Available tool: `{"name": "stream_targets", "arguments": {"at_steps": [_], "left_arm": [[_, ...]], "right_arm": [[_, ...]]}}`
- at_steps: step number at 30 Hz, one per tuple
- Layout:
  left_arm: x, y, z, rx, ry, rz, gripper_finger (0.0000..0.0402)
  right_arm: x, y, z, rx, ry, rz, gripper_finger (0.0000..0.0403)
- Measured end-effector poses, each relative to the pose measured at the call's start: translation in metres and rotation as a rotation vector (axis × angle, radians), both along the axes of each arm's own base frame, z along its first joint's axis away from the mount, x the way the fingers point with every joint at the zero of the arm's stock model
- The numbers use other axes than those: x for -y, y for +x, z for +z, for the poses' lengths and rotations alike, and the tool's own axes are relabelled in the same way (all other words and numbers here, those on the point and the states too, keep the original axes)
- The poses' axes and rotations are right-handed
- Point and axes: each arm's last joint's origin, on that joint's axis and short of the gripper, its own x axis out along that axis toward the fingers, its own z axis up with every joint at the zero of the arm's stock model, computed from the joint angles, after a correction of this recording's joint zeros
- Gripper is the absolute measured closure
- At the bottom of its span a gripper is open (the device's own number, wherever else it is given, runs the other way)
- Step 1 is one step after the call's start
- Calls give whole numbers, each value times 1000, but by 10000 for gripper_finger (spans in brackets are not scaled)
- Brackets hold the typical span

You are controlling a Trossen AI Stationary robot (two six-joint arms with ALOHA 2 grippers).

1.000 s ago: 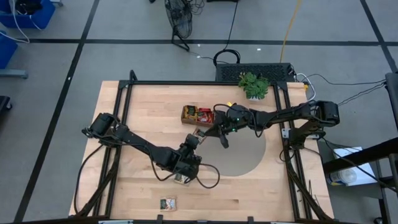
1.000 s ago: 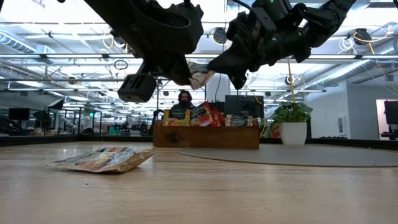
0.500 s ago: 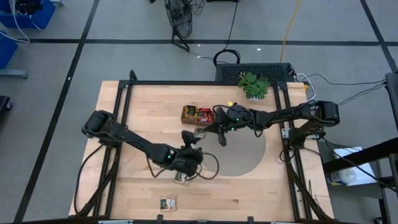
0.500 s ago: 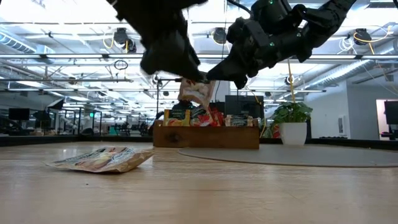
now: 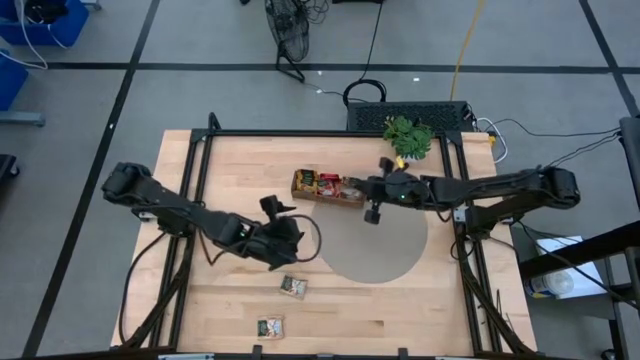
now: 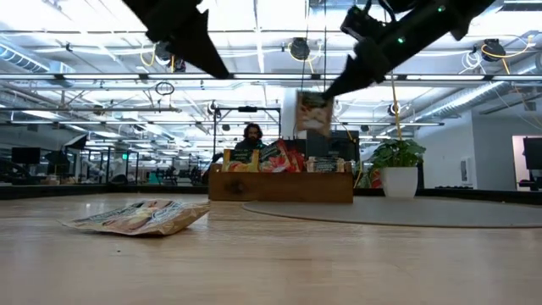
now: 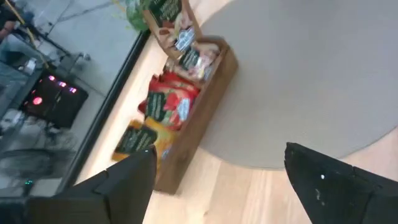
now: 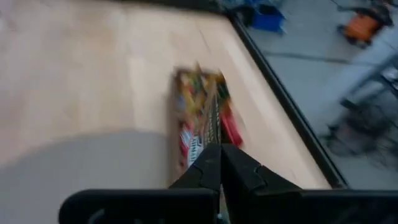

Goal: Pick & Place Tea
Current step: Put the brown tea bag into the right section of the wooden organizer

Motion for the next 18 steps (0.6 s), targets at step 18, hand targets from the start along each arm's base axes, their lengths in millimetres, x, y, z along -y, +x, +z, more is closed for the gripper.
{"name": "stream_targets", "arguments": {"at_steps": [18], "left_arm": [[-31, -20, -27, 130, -95, 55, 53]], "right_arm": [[18, 15, -54, -264, 43, -41, 403]]}}
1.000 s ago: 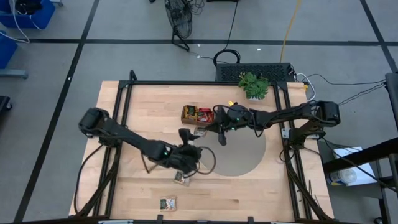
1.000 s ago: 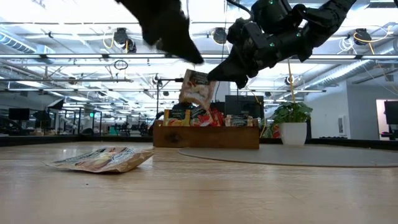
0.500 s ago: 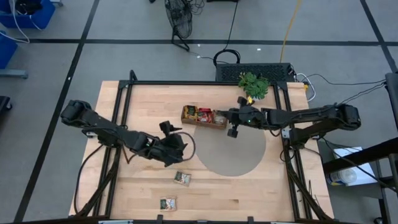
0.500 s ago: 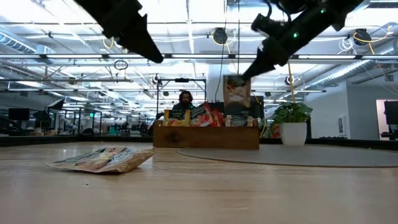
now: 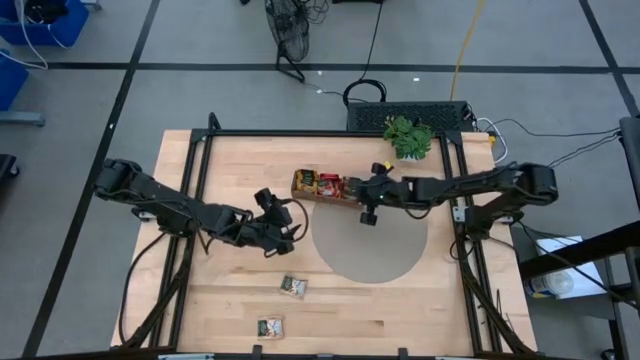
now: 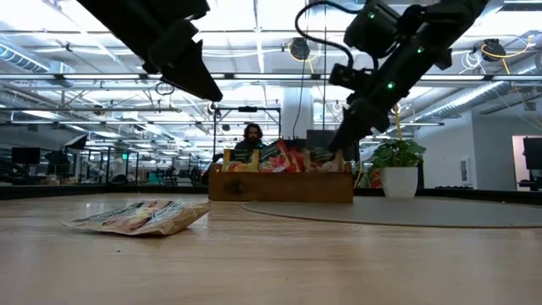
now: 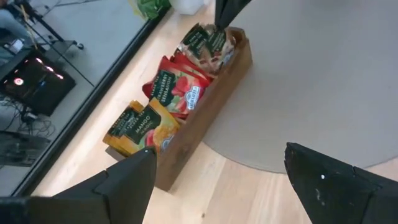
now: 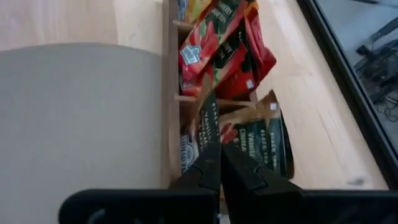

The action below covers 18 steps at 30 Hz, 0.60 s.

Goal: Pick & Place Tea
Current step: Put the brown tea bag into the right section of the wooden organizer

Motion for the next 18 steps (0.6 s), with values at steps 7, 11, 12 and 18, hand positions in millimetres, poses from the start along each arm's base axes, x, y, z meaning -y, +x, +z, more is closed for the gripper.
{"name": "stream_targets", "arguments": {"at_steps": [7, 11, 12, 18], "left_arm": [[0, 0, 0, -1, -2, 1, 53], [0, 0, 0, -4, -2, 1, 53], [0, 0, 0, -3, -2, 1, 53], [0, 0, -1, -3, -4, 4, 53]], "right_arm": [[2, 4, -13, -47, -26, -61, 403], [3, 4, -15, -49, -35, -77, 403], [3, 5, -15, -44, -34, -80, 403], [5, 4, -14, -43, -94, -159, 403]]}}
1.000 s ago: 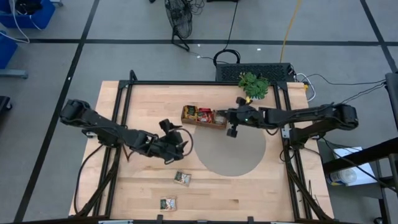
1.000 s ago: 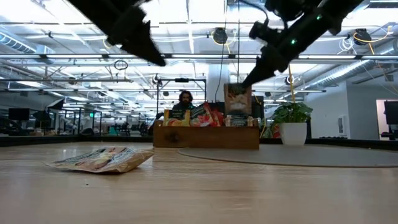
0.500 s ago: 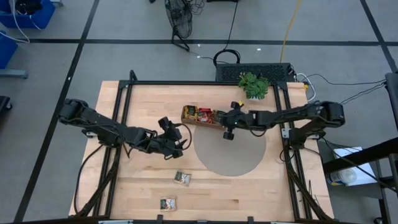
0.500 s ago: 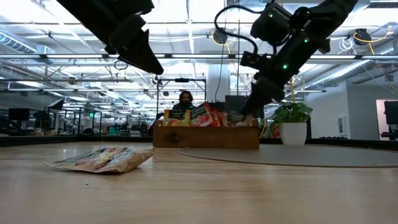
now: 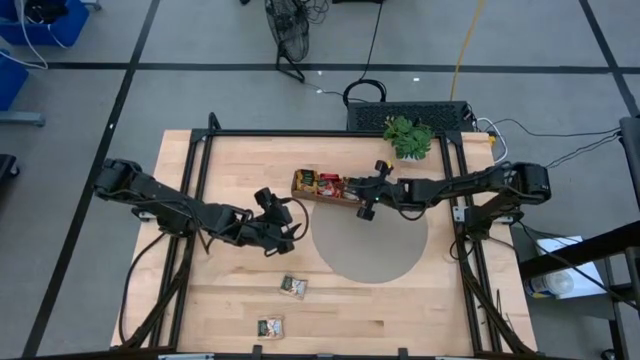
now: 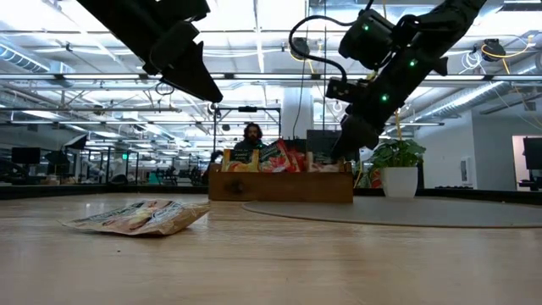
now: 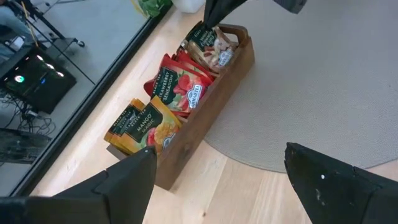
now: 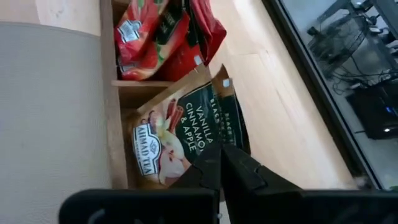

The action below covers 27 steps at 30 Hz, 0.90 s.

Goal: Pick & Place Tea
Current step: Put the brown tea bag into the right section of the wooden organizer

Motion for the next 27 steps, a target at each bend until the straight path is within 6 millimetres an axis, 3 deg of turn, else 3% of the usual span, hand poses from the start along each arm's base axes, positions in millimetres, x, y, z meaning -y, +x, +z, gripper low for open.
{"name": "stream_targets", "arguments": {"at_steps": [15, 22, 27], "left_arm": [[0, 0, 0, 0, -7, 5, 53], [1, 0, -1, -2, -30, -7, 53], [1, -1, -2, -18, -37, -16, 53]], "right_arm": [[0, 0, 0, 12, 11, -13, 392], [0, 0, 1, 21, 18, -19, 320], [-1, -2, 14, 85, 10, -18, 259]]}}
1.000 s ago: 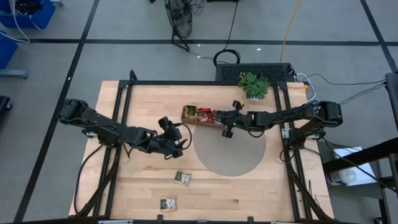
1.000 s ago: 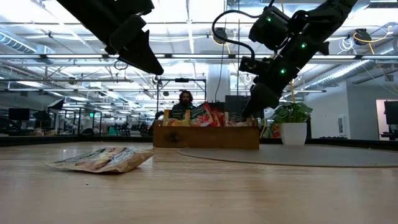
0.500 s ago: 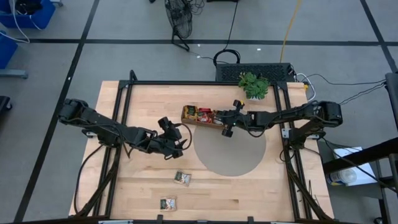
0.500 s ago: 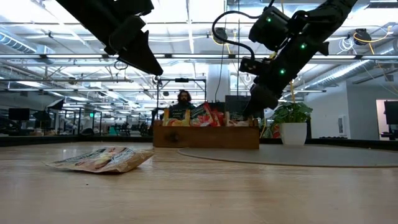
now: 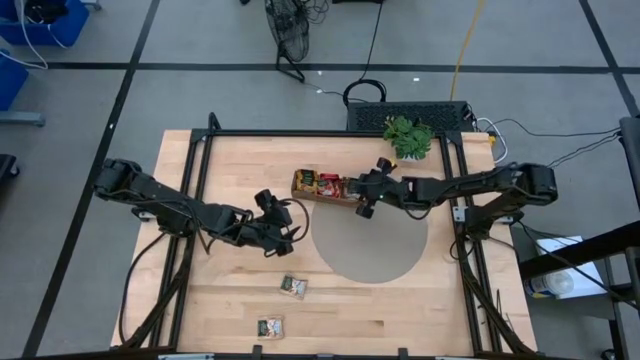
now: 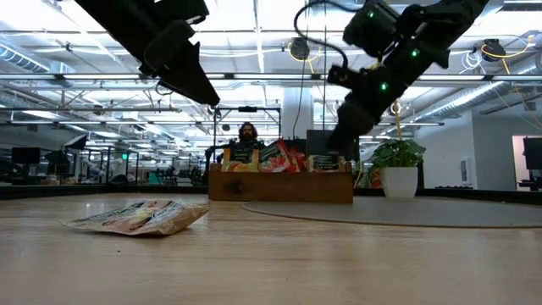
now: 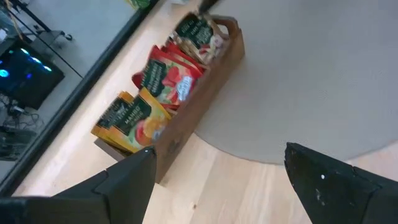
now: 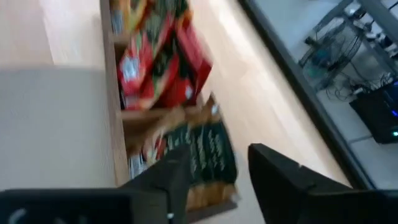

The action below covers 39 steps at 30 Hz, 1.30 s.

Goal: Pick & Place Tea
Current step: Put the brown tea bag into the right section of the wooden organizer

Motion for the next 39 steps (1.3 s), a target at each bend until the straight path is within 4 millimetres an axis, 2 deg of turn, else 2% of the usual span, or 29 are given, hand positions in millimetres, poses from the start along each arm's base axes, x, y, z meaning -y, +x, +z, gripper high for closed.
{"name": "stream_targets", "arguments": {"at_steps": [5, 10, 13, 21, 25, 30, 39], "left_arm": [[2, -2, -4, -51, -81, -47, 53], [15, -2, -11, -168, -339, -341, 53], [26, -1, -18, -202, -398, -436, 53], [43, 5, -60, -374, -635, -359, 53], [49, 7, -80, -445, -702, -294, 53], [55, 11, -87, -454, -768, -314, 53], [60, 15, -85, -420, -859, -388, 53]], "right_arm": [[-12, -1, 21, 124, 38, 96, 224], [-29, 1, 35, 232, 122, 272, 216], [-38, 2, 37, 248, 124, 302, 218], [-44, 3, 38, 261, 135, 316, 226], [-44, 3, 37, 261, 140, 312, 225], [-45, 3, 37, 262, 144, 315, 228], [-45, 3, 37, 262, 144, 315, 230]]}}
